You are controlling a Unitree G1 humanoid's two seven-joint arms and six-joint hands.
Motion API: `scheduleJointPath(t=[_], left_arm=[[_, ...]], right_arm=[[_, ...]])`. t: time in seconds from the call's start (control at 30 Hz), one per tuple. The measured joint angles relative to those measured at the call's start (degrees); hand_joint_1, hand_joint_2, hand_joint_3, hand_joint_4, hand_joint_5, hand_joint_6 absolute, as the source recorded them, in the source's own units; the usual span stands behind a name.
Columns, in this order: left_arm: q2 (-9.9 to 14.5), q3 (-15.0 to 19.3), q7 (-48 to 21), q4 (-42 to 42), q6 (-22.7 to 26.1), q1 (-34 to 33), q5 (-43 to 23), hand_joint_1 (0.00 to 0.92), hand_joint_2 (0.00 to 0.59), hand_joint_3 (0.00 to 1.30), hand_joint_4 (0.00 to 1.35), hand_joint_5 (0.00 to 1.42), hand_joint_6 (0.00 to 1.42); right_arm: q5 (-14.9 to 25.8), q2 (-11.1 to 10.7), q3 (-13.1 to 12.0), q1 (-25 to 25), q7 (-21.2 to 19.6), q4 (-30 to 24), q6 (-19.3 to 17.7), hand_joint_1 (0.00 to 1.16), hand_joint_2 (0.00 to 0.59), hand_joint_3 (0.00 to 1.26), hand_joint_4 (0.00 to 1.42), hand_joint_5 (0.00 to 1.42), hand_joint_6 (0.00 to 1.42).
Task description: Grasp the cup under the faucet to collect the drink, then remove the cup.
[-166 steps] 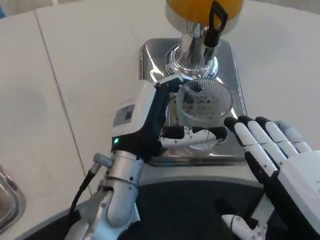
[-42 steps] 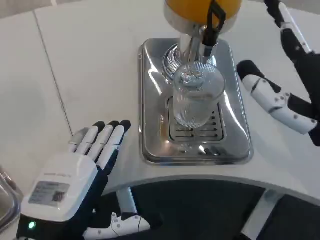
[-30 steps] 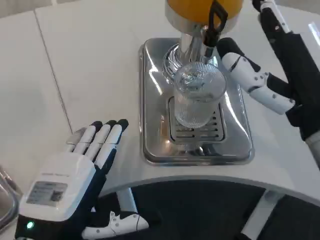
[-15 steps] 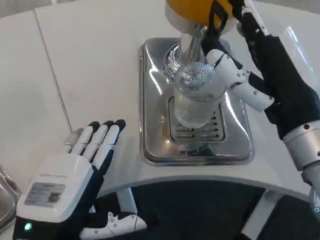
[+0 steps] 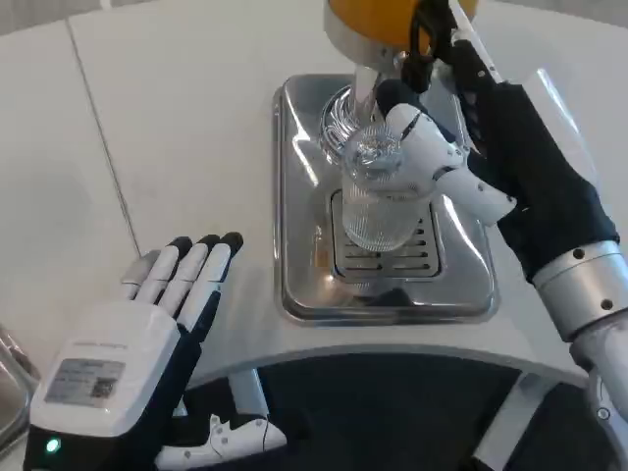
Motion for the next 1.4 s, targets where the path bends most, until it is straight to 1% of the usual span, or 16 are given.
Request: scheduleJointPath(t=[0.17, 0.27, 0.3, 0.37, 0.47, 0.53, 0.6, 0.77, 0.83, 0.93, 0.97, 1.03, 1.1, 1.17, 1.3, 1.4], left_arm=[[0.0, 0.1, 0.0, 0.0, 0.0, 0.0, 0.0, 0.000, 0.000, 0.00, 0.00, 0.00, 0.04], [0.0, 0.1, 0.0, 0.0, 0.0, 0.0, 0.0, 0.000, 0.000, 0.00, 0.00, 0.00, 0.04], [0.0, 0.1, 0.0, 0.0, 0.0, 0.0, 0.0, 0.000, 0.000, 0.00, 0.00, 0.00, 0.04], [0.0, 0.2, 0.0, 0.0, 0.0, 0.0, -0.1, 0.000, 0.000, 0.00, 0.00, 0.00, 0.04], [0.0, 0.3, 0.0, 0.0, 0.0, 0.0, -0.1, 0.000, 0.000, 0.00, 0.00, 0.00, 0.04], [0.0, 0.3, 0.0, 0.0, -0.1, 0.0, -0.2, 0.000, 0.000, 0.00, 0.00, 0.00, 0.04], [0.0, 0.3, 0.0, 0.0, -0.3, 0.0, -0.3, 0.000, 0.000, 0.00, 0.00, 0.00, 0.04], [0.0, 0.3, 0.0, 0.0, -0.5, 0.0, -0.4, 0.000, 0.000, 0.00, 0.00, 0.00, 0.04], [0.0, 0.3, 0.0, 0.1, -0.5, 0.0, -0.4, 0.000, 0.000, 0.00, 0.00, 0.00, 0.04], [0.0, 0.3, 0.1, 0.2, -0.6, 0.0, -0.4, 0.000, 0.000, 0.00, 0.00, 0.00, 0.04], [0.0, 0.3, 0.1, 0.2, -0.6, 0.0, -0.4, 0.000, 0.000, 0.00, 0.00, 0.00, 0.04], [0.0, 0.3, 0.5, 0.3, -0.7, -0.1, -0.4, 0.000, 0.000, 0.00, 0.00, 0.00, 0.04], [0.0, 0.3, 0.6, 0.4, -0.8, -0.3, -0.4, 0.000, 0.000, 0.00, 0.00, 0.00, 0.04], [-0.1, 0.2, 0.8, 0.7, -1.1, -0.6, -0.4, 0.000, 0.000, 0.00, 0.00, 0.00, 0.04], [-0.6, 0.0, 0.9, 1.3, -1.1, -1.7, -0.5, 0.000, 0.000, 0.00, 0.00, 0.00, 0.04], [-1.1, 0.0, 0.9, 2.3, -1.0, -3.4, -0.5, 0.000, 0.000, 0.00, 0.00, 0.00, 0.04]], right_arm=[[-0.1, -0.7, 0.4, 0.0, 0.2, -0.1, 0.2, 0.32, 0.420, 0.00, 0.00, 0.00, 0.00], [-0.6, -2.5, 0.8, -0.4, 1.3, -0.7, 1.1, 0.30, 0.422, 0.00, 0.00, 0.00, 0.01], [-0.8, -2.9, 1.1, -0.6, 1.5, -0.9, 1.3, 0.28, 0.430, 0.00, 0.00, 0.00, 0.01], [-1.3, -3.9, 1.5, -0.9, 2.0, -1.1, 1.8, 0.24, 0.421, 0.00, 0.00, 0.00, 0.03], [-3.1, -5.9, 2.3, -2.2, 3.3, -1.9, 3.5, 0.17, 0.413, 0.00, 0.00, 0.00, 0.03], [-4.4, -7.1, 2.8, -2.6, 3.8, -2.3, 4.1, 0.16, 0.410, 0.00, 0.00, 0.00, 0.03], [-7.5, -9.0, 4.1, -3.4, 5.0, -3.8, 6.0, 0.13, 0.413, 0.00, 0.00, 0.00, 0.03], [-12.8, -11.0, 6.5, -4.1, 7.2, -6.5, 9.3, 0.10, 0.418, 0.01, 0.00, 0.00, 0.03], [-15.0, -11.4, 7.5, -4.2, 8.0, -7.5, 10.3, 0.09, 0.407, 0.01, 0.00, 0.00, 0.03], [-21.9, -13.3, 10.3, -5.7, 11.4, -9.5, 12.6, 0.05, 0.414, 0.03, 0.00, 0.00, 0.04], [-22.2, -13.4, 10.4, -5.8, 11.6, -9.6, 12.7, 0.05, 0.415, 0.03, 0.00, 0.00, 0.04], [-24.6, -13.8, 11.0, -6.8, 13.7, -10.0, 13.4, 0.05, 0.415, 0.03, 0.00, 0.00, 0.05], [-27.1, -15.2, 11.5, -8.6, 16.4, -10.1, 13.6, 0.05, 0.414, 0.03, 0.00, 0.00, 0.05], [-29.2, -16.0, 11.6, -10.0, 18.3, -10.1, 13.6, 0.05, 0.413, 0.03, 0.00, 0.00, 0.05], [-32.2, -16.2, 12.1, -12.6, 20.7, -10.0, 13.1, 0.04, 0.414, 0.04, 0.00, 0.00, 0.05], [-34.1, -16.0, 12.1, -13.1, 22.0, -9.9, 13.1, 0.04, 0.414, 0.04, 0.00, 0.00, 0.05]])
